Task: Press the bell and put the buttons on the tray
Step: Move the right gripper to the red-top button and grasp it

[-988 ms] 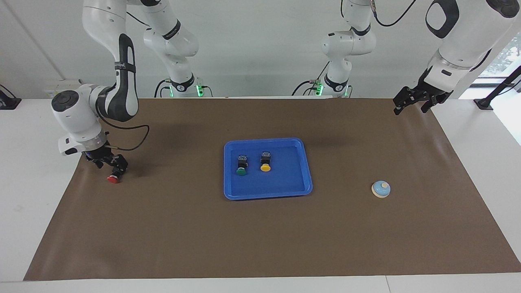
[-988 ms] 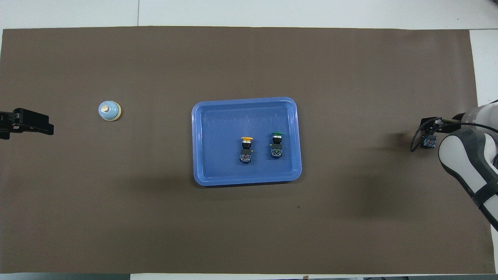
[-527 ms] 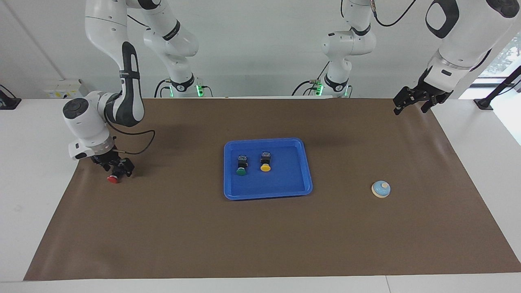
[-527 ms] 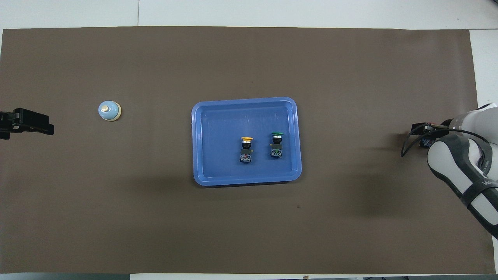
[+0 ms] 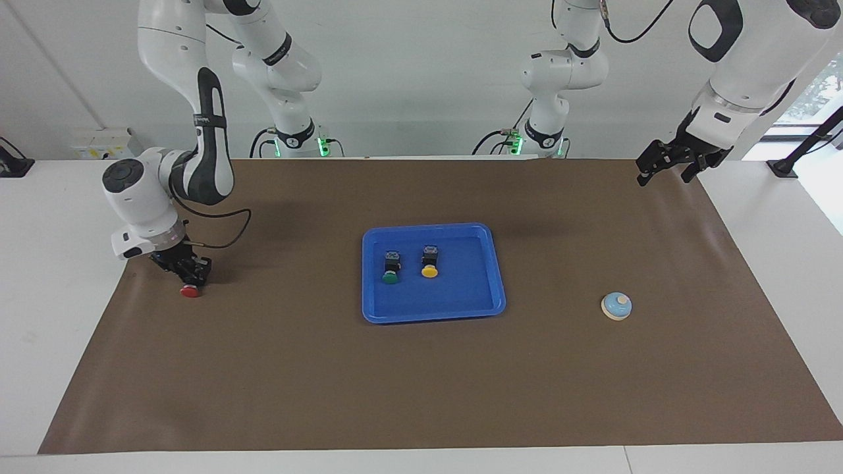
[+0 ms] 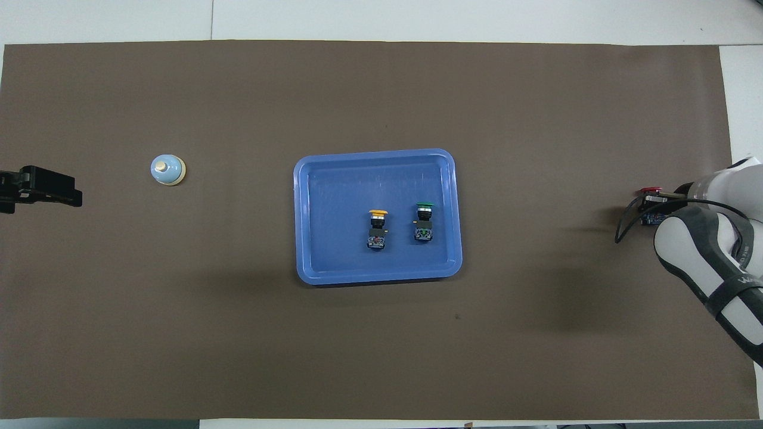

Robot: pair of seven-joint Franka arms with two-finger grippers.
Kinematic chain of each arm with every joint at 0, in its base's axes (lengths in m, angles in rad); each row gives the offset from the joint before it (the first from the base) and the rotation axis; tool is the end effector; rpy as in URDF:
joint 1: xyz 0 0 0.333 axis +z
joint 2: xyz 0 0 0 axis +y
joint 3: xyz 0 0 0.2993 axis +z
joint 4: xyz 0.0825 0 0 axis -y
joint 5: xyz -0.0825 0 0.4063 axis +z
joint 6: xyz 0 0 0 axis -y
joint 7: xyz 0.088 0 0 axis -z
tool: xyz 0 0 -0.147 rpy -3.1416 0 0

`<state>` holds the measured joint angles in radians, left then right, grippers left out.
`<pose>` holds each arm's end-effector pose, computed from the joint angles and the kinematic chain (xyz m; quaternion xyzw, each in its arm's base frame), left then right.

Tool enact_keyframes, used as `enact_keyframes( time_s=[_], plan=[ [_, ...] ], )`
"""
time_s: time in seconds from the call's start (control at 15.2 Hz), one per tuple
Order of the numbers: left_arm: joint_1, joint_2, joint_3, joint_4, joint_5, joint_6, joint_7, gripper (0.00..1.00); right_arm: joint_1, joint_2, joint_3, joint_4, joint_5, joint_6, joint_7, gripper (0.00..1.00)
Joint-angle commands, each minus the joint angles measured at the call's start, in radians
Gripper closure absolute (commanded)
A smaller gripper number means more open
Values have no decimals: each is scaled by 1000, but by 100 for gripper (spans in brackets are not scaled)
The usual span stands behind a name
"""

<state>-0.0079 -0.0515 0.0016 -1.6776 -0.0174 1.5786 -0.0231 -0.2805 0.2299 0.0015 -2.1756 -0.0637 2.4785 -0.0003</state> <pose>0.5581 -0.0060 0.5451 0.9996 0.0087 -0.0239 0.0084 0.5582 -0.1613 0.2197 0.9925 -0.1146 0.0333 0.0252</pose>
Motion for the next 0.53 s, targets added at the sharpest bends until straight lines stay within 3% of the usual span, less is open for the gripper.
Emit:
enact_keyframes(
  time_s=[0.0,0.26,0.46],
  plan=[
    [0,-7,1,9,4,-11,-5,0,-2,-18,18,13,-10,-44,-21,100],
    [0,-7,1,9,4,-11,-5,0,73,-21,46,164,13,-241,43,100],
    [0,-7,1,9,4,-11,-5,0,217,-12,49,295,62,-401,202,100]
  ],
)
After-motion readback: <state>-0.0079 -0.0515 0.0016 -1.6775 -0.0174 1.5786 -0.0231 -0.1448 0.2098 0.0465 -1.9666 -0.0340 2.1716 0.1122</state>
